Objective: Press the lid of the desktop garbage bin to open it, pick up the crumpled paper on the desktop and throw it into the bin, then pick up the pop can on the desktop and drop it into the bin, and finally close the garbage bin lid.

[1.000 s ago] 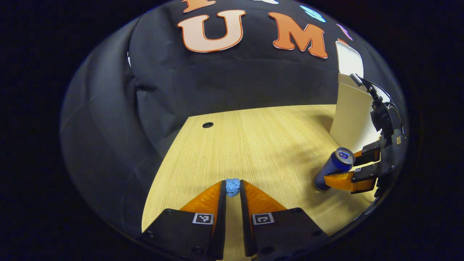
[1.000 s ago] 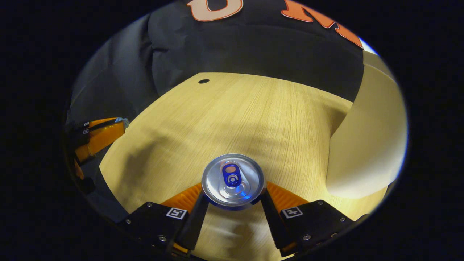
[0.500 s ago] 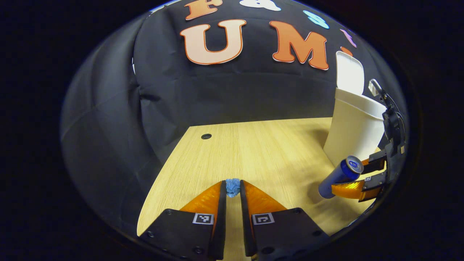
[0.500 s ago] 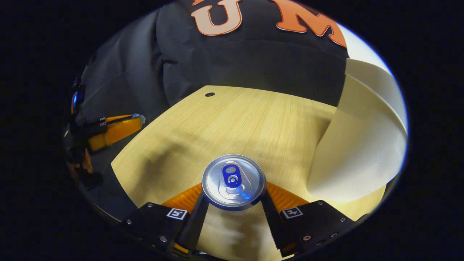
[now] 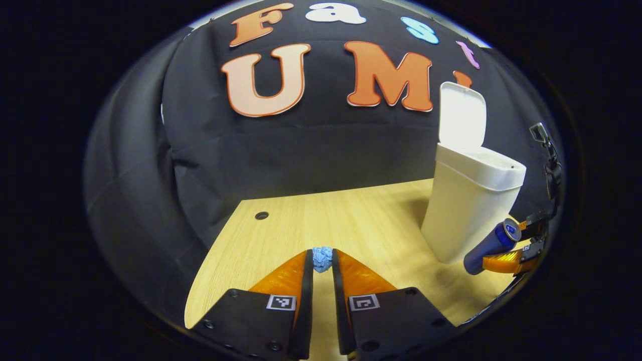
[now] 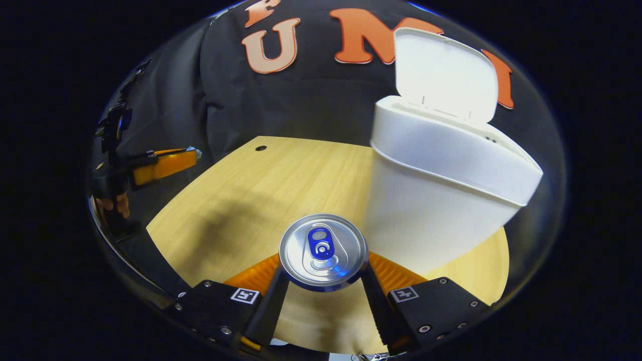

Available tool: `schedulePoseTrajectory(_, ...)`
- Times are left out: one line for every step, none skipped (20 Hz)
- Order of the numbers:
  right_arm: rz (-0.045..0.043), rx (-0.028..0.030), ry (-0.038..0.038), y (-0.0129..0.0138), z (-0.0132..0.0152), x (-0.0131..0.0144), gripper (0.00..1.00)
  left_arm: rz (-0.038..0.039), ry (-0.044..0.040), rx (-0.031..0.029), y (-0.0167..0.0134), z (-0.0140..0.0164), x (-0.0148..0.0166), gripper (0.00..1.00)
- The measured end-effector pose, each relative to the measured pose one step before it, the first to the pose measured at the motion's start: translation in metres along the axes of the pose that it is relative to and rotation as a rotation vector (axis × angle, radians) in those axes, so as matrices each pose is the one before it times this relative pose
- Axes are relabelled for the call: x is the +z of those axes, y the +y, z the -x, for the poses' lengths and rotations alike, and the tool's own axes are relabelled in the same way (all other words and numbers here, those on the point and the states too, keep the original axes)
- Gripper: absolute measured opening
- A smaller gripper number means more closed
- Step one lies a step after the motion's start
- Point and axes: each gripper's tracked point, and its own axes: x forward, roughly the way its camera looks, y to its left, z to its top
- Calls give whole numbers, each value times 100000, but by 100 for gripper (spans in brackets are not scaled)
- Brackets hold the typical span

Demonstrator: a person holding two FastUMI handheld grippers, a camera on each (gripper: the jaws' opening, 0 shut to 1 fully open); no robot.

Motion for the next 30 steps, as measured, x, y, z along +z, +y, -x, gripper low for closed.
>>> schedulePoseTrajectory(-1439,-1412,-513,195,-71,-310,79,-399,-1115,-1385,-996,-170,755,24)
schedulePoseTrajectory(-1160,-1705,-514,39,-7,-134,80,-233,-1357,-1547,-1064,-279,914,25)
schedulePoseTrajectory(-1134,-1147,-155,37,45,-14,80,79,-1092,-1554,-951,-254,776,24)
schedulePoseTrajectory(-1191,-838,609,-146,141,-57,80,442,-933,-1701,-969,-299,734,24)
schedulePoseTrajectory(-1275,-871,744,-160,81,-17,79,527,-798,-1616,-952,-178,595,24)
schedulePoseTrajectory(-1321,-940,-388,-153,-98,344,79,170,-375,-1420,-976,-280,546,24)
schedulePoseTrajectory(-1026,-1087,-352,-73,-51,66,80,197,-1023,-1434,-894,-293,625,24)
schedulePoseTrajectory(-680,-950,-176,-16,-60,-34,80,40,-803,-1194,-853,-268,695,24)
schedulePoseTrajectory(-603,-1229,60,-107,-73,-44,80,-48,-701,-1098,-748,-138,523,24)
schedulePoseTrajectory(-733,-851,460,30,8,-111,80,18,-792,-1216,-898,-280,640,22)
schedulePoseTrajectory(-798,-817,-39,-19,87,265,80,134,-909,-1352,-850,-52,586,22)
schedulePoseTrajectory(-718,-435,-232,37,-98,-1,80,178,-987,-1183,-840,-201,695,24)
schedulePoseTrajectory(-521,-521,-142,-60,-76,-246,79,211,-889,-1148,-880,-308,657,27)
schedulePoseTrajectory(-334,-465,-153,-1,69,97,79,554,-820,-1218,-821,-302,574,27)
schedulePoseTrajectory(-295,-481,-221,10,124,111,79,690,-608,-1550,-893,-370,469,24)
schedulePoseTrajectory(-243,-399,-265,6,7,116,79,526,-755,-1412,-901,-309,611,25)
schedulePoseTrajectory(-223,-412,-268,-56,-55,80,79,591,-578,-1483,-887,-411,629,25)
schedulePoseTrajectory(-361,-250,72,-7,-44,18,80,468,-805,-1318,-886,-157,559,24)
schedulePoseTrajectory(-474,181,125,37,56,-25,80,150,-861,-1414,-910,-225,520,24)
schedulePoseTrajectory(-323,-100,17,-11,2,20,80,-32,-835,-1325,-913,-278,527,25)
schedulePoseTrajectory(-44,-109,-198,-57,20,38,80,-175,-575,-1190,-886,-451,484,24)
schedulePoseTrajectory(14,-232,-177,-43,-33,41,80,-236,-567,-1165,-829,-229,450,25)
schedulePoseTrajectory(132,-321,8,-52,-1,-5,80,18,-331,-1111,-785,-292,160,25)
schedulePoseTrajectory(240,-122,-95,-30,-26,55,80,254,-235,-1025,-830,-309,241,24)
schedulePoseTrajectory(117,113,-149,-60,-1,6,80,564,150,-916,-875,-383,67,23)
schedulePoseTrajectory(-68,465,-202,46,-56,64,80,590,195,-935,-869,-221,3,24)
schedulePoseTrajectory(-84,426,-68,17,-43,-117,80,254,53,-709,-812,-230,-95,24)
schedulePoseTrajectory(-20,543,-165,9,4,-52,80,-241,51,-511,-762,-181,12,23)
schedulePoseTrajectory(16,406,-220,28,-38,84,79,-589,144,-113,-659,-266,-8,24)
schedulePoseTrajectory(87,676,-51,72,13,86,79,-366,74,-370,-670,-259,-26,24)
